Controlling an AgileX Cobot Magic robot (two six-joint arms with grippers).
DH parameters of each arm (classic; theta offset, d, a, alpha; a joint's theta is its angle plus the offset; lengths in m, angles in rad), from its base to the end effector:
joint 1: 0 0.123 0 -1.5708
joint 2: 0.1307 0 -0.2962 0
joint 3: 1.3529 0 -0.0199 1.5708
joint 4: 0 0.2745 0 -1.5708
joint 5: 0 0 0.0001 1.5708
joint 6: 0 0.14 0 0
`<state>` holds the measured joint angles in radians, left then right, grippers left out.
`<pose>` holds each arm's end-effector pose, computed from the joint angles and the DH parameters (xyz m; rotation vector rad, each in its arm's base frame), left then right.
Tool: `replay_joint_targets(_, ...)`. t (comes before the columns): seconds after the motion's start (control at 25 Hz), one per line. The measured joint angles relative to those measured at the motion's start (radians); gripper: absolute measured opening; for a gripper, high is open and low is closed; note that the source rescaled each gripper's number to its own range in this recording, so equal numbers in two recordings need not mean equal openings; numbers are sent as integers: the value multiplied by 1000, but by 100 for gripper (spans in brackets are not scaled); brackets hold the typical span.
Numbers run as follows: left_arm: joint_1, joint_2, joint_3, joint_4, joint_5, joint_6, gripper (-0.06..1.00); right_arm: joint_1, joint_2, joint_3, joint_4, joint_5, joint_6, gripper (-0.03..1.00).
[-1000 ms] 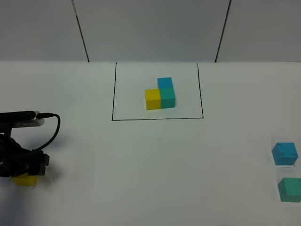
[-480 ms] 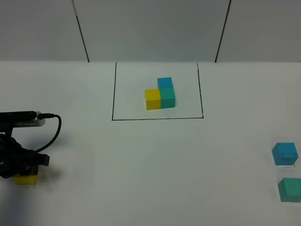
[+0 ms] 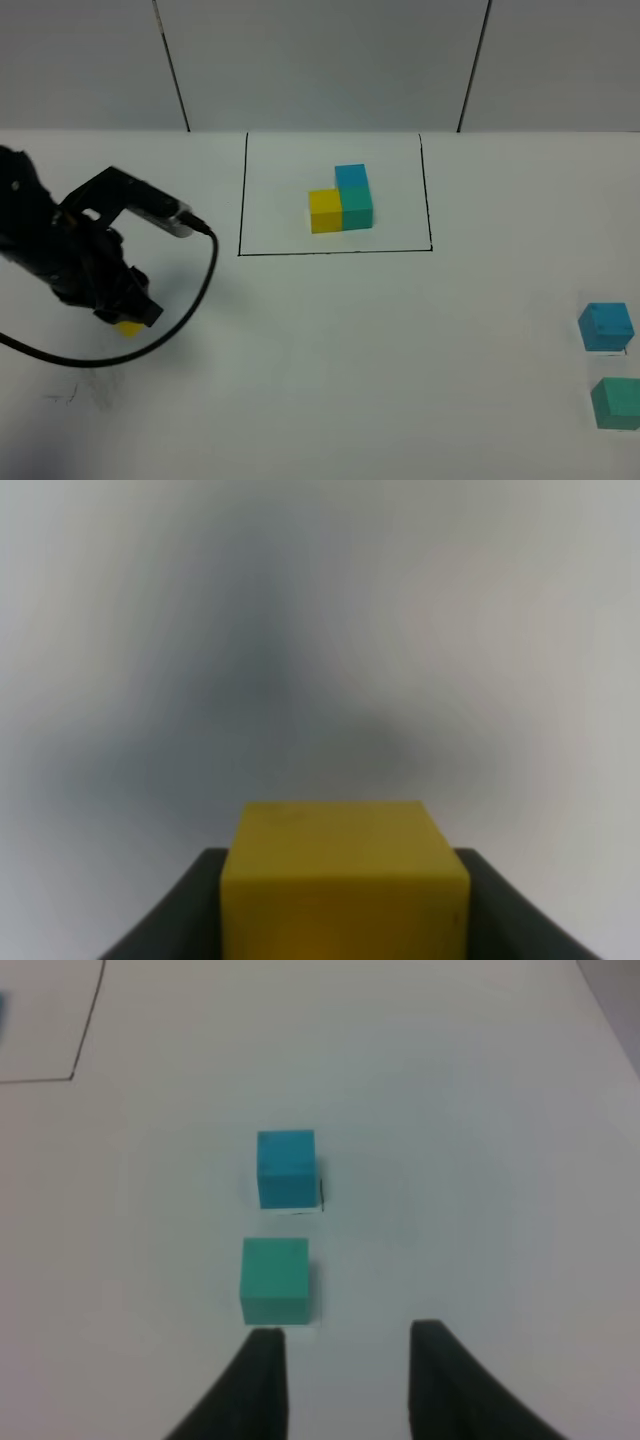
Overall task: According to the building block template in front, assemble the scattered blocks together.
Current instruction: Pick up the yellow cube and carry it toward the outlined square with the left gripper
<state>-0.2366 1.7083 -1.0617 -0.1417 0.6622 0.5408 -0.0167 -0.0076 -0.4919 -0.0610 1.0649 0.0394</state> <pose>0.3568 -0.0986 0.1490 0.9284 2.6206 -0.0727 0.0476 -0.0083 0.2636 0.0604 2.0471 -0.0589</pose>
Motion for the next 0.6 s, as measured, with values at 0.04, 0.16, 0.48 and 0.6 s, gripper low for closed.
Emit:
replay_joint_targets(0.04,-30,0,-38,-6,19,36,0,0,0,0,0,0,0,0)
replay_joint_targets(0.16,-129,3,-140,-21,73,124,0,0,0,0,0,0,0,0)
replay_joint_targets(0.48,-354,131,-327,-26,132,277,0,0,0,0,0,0,-1,0)
replay_joint_targets(0.6,-395,206,-362,-20,135,281,0,0,0,0,0,0,-1,0)
